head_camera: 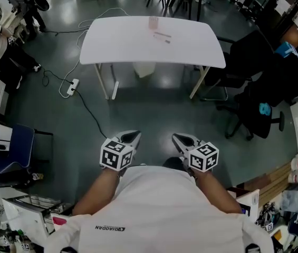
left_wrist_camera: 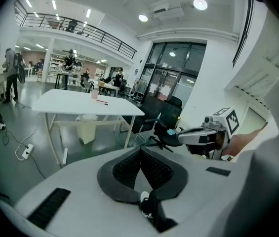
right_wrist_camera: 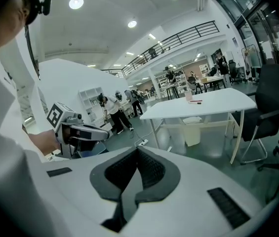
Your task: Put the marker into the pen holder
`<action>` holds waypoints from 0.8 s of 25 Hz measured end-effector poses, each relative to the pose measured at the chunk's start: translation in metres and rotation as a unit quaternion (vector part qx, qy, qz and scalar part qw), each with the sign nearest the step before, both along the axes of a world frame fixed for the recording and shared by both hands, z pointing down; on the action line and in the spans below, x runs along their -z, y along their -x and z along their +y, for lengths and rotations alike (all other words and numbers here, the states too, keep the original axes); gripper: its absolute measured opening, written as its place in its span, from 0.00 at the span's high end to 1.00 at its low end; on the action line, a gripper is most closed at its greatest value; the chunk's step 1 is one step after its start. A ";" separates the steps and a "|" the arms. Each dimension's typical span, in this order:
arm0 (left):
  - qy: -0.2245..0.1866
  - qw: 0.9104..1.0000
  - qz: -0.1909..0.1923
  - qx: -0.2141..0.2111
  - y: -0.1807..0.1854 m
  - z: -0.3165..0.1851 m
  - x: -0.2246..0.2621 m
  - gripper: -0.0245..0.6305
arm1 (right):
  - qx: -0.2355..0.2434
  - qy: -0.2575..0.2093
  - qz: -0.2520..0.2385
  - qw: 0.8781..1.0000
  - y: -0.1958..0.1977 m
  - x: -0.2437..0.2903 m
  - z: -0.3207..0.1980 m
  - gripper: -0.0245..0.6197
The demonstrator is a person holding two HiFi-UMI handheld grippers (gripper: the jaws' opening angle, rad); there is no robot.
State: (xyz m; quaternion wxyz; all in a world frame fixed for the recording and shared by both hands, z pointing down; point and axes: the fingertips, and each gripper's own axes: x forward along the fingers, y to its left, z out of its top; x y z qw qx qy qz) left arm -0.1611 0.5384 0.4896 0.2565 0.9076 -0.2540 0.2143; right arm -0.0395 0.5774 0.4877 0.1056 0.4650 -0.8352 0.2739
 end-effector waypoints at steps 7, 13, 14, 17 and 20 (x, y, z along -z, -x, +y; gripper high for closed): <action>0.010 1.000 -0.001 -0.007 -0.015 -0.003 -0.011 0.92 | -0.007 0.006 -0.007 1.000 -0.016 -0.003 -0.009 0.93; 0.019 1.000 -0.012 -0.002 -0.031 -0.025 -0.015 0.92 | 0.009 0.023 -0.025 0.999 -0.027 -0.019 -0.038 0.93; 0.024 1.000 -0.016 0.002 -0.032 -0.029 -0.018 0.92 | 0.011 0.025 -0.028 0.999 -0.029 -0.020 -0.046 0.93; 0.034 0.999 -0.025 0.008 -0.038 -0.052 -0.022 0.92 | 0.014 0.021 -0.036 0.999 -0.039 -0.018 -0.080 0.93; 0.035 0.999 -0.030 0.013 -0.049 -0.088 -0.022 0.92 | 0.010 0.015 -0.041 0.999 -0.053 -0.014 -0.117 0.93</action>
